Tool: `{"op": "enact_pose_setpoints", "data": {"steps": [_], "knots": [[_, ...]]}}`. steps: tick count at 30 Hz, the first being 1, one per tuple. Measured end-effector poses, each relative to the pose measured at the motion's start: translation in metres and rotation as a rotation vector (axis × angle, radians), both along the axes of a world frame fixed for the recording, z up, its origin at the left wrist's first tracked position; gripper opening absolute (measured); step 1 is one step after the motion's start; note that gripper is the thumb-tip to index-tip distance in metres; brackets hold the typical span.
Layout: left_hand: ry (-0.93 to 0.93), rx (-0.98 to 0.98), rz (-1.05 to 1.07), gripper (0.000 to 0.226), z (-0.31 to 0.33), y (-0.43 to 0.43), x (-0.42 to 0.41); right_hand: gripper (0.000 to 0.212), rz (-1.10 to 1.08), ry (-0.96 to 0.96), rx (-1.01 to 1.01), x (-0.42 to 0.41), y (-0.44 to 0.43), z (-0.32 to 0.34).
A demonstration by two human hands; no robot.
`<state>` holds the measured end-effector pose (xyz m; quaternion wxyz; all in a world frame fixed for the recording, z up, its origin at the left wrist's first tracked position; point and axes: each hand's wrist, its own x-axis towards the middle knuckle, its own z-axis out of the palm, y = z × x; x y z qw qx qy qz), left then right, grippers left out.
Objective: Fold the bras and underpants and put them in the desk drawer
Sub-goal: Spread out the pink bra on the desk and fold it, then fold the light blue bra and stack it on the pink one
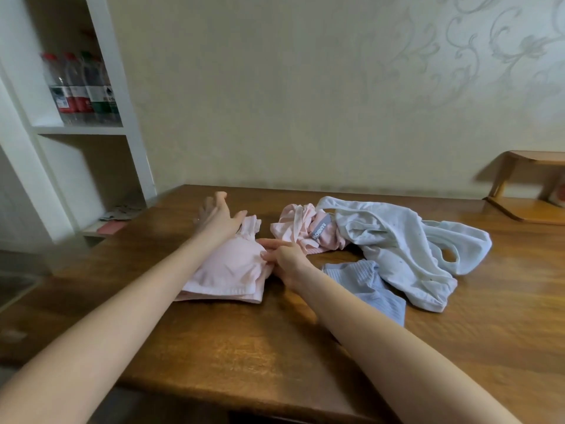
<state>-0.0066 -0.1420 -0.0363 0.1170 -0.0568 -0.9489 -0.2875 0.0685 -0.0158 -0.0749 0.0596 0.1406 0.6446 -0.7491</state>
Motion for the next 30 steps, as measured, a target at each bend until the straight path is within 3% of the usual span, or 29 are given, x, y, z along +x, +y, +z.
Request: {"op": "enact_pose_setpoints", "data": {"steps": [3, 6, 8, 11, 13, 15, 17, 19, 20, 22, 24, 25, 27, 30], "knots": [[0.01, -0.191, -0.192, 0.05, -0.01, -0.002, 0.037, 0.049, 0.07, 0.07, 0.251, 0.006, 0.0, 0.009], [-0.158, -0.557, -0.225, 0.077, -0.023, -0.003, 0.061, 0.044, 0.085, 0.271, 0.672, 0.023, 0.009, 0.028], [-0.203, -0.659, -0.207, 0.088, -0.028, -0.004, 0.064, 0.04, 0.032, 0.442, 0.768, 0.038, 0.03, 0.035], [-0.097, -0.623, -0.201, 0.098, -0.021, 0.01, 0.066, 0.036, -0.261, 0.561, 0.987, 0.056, 0.091, 0.033], [0.059, -0.473, -0.321, 0.089, -0.013, 0.034, 0.071, 0.033, -0.508, 0.462, 1.26, 0.062, 0.143, 0.028], [0.207, -0.23, -0.451, 0.069, -0.009, 0.065, 0.081, 0.039, -0.619, 0.253, 1.435, 0.072, 0.187, 0.019], [0.258, -0.014, -0.561, 0.048, -0.009, 0.095, 0.087, 0.049, -0.578, 0.114, 1.356, 0.08, 0.21, 0.009], [0.07, 0.113, -0.758, 0.038, -0.006, 0.117, 0.09, 0.029, -0.535, 0.148, 1.188, 0.085, 0.214, -0.002], [-0.073, 0.088, -0.871, 0.042, -0.004, 0.124, 0.092, 0.026, -0.534, 0.194, 1.14, 0.085, 0.214, -0.007], [-0.279, -0.252, -0.988, 0.066, -0.004, 0.135, 0.096, 0.029, -0.565, 0.271, 1.118, 0.084, 0.218, -0.008], [-0.327, -0.59, -0.991, 0.09, -0.01, 0.14, 0.103, 0.022, -0.596, 0.335, 1.064, 0.083, 0.222, -0.002], [-0.309, -0.661, -0.978, 0.097, -0.012, 0.142, 0.107, 0.016, -0.597, 0.371, 1.008, 0.083, 0.224, 0.002], [-0.278, -0.621, -0.96, 0.093, -0.015, 0.147, 0.11, 0.014, -0.582, 0.441, 0.797, 0.085, 0.226, 0.011], [-0.334, -0.493, -0.969, 0.072, -0.014, 0.149, 0.11, 0.01, -0.475, 0.562, 0.29, 0.09, 0.223, 0.027]]}}
